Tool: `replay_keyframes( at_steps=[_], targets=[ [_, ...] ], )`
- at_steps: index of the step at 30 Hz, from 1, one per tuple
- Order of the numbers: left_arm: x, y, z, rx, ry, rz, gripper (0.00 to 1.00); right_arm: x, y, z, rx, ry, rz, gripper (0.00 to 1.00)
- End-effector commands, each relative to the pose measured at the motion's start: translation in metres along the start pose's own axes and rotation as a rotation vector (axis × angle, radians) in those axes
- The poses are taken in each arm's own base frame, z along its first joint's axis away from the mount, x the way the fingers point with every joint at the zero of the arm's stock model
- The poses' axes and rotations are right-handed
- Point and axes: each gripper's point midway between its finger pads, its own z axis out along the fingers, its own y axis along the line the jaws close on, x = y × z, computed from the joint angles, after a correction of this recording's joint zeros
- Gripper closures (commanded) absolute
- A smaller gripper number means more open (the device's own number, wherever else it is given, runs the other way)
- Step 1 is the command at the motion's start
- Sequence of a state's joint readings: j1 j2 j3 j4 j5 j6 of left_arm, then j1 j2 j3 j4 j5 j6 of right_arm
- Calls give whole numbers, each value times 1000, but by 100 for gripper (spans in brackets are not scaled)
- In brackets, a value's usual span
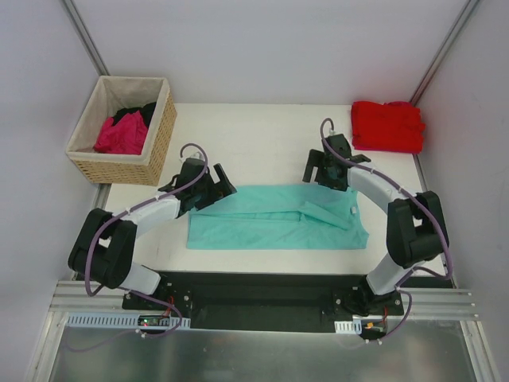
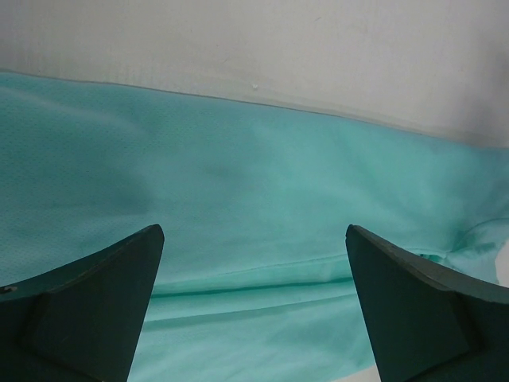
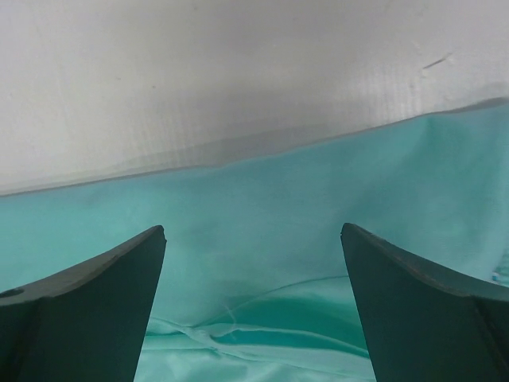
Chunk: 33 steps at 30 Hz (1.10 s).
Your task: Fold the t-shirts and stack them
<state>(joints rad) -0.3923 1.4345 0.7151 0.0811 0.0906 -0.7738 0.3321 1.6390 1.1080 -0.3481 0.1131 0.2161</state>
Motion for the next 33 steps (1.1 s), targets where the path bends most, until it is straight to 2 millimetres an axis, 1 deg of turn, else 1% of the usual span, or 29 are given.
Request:
replay_keyframes(
  at_steps=[1, 5, 10, 16, 21, 28, 31, 33],
  targets=[
    [-4, 5, 12, -9, -39, 0, 1, -9, 31, 2, -54, -13, -41, 3],
    [2, 10, 20, -8, -33, -10, 1, 0, 39, 6, -62, 7, -55, 3],
    [12, 19, 29, -14, -17, -38, 1, 11, 44, 4, -61, 13, -77, 3],
    [14, 22, 34, -17, -14, -44, 1, 26, 44, 1, -55, 26, -93, 3],
    [15, 21, 35, -12, -13, -50, 1, 46, 45, -1, -50, 44, -106, 3],
    [17, 24, 34, -14, -13, -52, 1, 66, 48, -12, -56, 39, -116, 3],
    [18, 24, 33, -14, -9, -55, 1, 70, 57, -26, -72, 21, -142, 3],
    [20, 25, 33, -13, -5, -58, 1, 72, 57, -32, -62, 12, -159, 3]
  ],
)
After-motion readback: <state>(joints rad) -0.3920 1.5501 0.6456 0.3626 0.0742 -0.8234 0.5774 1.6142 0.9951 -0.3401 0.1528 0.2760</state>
